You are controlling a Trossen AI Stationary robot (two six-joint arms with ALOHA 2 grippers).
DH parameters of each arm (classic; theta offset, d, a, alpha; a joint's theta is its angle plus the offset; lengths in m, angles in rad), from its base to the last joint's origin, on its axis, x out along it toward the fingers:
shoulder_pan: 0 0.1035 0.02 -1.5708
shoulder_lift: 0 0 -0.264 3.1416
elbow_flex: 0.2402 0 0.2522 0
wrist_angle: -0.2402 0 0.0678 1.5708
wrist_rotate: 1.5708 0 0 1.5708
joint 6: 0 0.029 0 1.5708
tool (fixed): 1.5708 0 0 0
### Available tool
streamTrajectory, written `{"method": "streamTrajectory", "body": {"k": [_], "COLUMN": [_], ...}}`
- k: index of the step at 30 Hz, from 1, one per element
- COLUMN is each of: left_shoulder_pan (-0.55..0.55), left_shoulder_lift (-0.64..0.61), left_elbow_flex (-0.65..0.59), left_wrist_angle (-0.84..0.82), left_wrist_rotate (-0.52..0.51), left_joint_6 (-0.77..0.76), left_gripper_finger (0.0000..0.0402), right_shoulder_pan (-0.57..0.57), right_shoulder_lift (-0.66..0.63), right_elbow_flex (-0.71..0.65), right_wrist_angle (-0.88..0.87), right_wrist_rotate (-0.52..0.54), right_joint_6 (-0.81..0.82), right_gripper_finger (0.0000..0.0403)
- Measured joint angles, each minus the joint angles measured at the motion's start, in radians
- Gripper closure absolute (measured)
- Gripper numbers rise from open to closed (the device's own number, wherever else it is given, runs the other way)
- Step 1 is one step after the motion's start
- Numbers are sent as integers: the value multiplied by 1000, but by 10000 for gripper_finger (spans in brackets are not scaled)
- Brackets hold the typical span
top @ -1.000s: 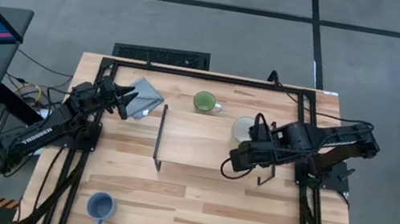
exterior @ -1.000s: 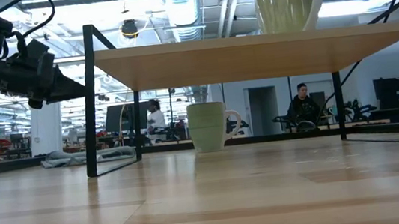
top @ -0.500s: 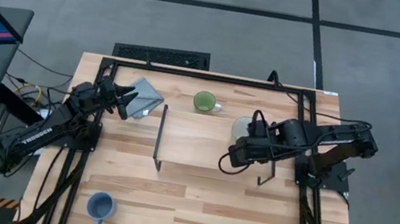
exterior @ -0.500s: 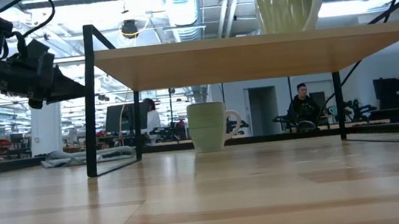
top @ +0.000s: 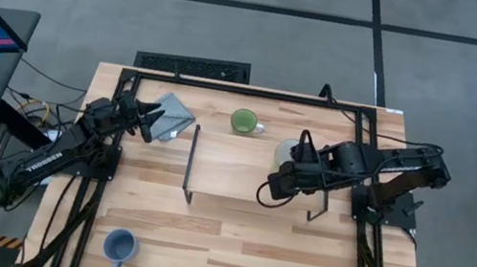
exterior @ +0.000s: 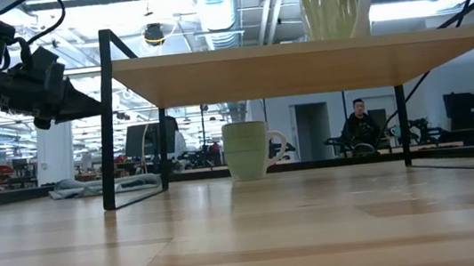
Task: Stack small to large cups/mugs on shelf
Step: Put the white mug on the shelf
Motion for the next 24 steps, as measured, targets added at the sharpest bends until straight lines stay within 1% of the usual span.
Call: {"method": "streamTrajectory", "body": {"k": [17, 21, 24], "left_shoulder_pan": [0, 0, 0], "left_shoulder_lift": [0, 0, 0], "left_elbow_flex": [0, 0, 0], "left_wrist_angle": [0, 0, 0], "left_wrist_rotate": [0, 0, 0], "left_joint_6": [0, 0, 0], "left_gripper_finger": [277, 277, 277], "right_shoulder_pan": [7, 29, 51], "right_shoulder_lift": [0, -1, -1], "right_elbow_flex": [0, 33, 73], "right_wrist_angle": [39, 29, 9], "right_wrist_rotate": [0, 4, 29], "right_joint_6": [-3, -3, 0], "right_gripper_finger": [239, 237, 237]}}
